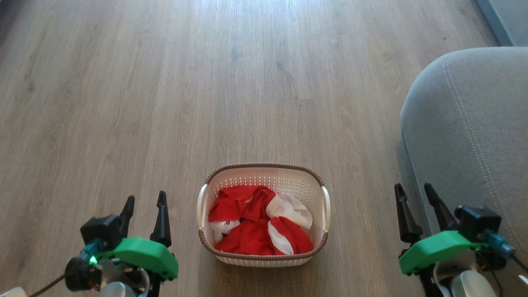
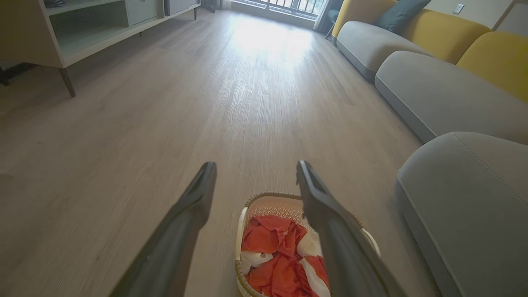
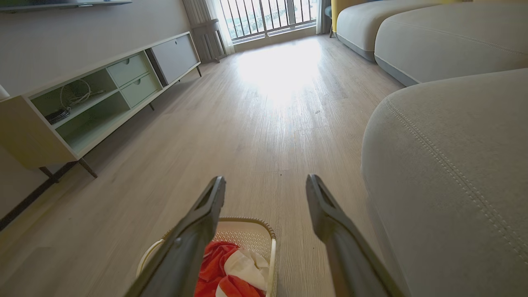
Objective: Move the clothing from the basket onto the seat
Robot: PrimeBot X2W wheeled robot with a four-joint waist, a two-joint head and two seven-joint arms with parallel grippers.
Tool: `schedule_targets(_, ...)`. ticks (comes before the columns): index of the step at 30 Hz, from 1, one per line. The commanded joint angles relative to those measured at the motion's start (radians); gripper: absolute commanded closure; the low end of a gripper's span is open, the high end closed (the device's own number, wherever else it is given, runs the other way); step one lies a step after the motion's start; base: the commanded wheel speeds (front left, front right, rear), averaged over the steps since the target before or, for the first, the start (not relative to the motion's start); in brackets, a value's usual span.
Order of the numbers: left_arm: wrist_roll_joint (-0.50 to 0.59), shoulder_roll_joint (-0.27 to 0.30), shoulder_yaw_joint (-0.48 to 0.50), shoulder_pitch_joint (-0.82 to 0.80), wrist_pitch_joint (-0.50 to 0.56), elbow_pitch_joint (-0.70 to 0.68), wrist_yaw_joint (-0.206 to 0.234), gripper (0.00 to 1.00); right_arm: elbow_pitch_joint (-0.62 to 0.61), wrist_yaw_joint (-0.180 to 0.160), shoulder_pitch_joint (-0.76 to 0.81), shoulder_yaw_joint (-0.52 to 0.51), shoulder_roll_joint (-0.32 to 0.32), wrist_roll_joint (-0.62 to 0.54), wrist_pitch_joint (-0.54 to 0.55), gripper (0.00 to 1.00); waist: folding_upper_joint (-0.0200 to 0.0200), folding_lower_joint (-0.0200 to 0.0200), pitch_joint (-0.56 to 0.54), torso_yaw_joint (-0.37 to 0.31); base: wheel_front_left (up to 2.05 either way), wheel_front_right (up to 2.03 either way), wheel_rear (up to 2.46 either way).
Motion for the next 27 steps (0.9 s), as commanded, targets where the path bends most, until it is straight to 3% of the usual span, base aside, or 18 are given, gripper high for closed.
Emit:
schedule_targets(1, 0.053, 0.022, 0.015, -0.051, -0.021, -0.041, 0.015, 0.00, -0.041, 0.000, -0.037, 0.020, -0.012, -0.051, -0.025, 0.00, 0.0000, 0.0000, 0.000, 0.001, 0.00, 0.00, 0.00)
schedule_targets(27, 0.329, -0.004, 0.033, -0.039, -0.094, -0.047, 0.008, 0.00, -0.063, 0.000, -0.031, 0.034, -0.015, -0.305, -0.098, 0.00, 0.0000, 0.0000, 0.003, 0.005, 0.00, 0.00, 0.00)
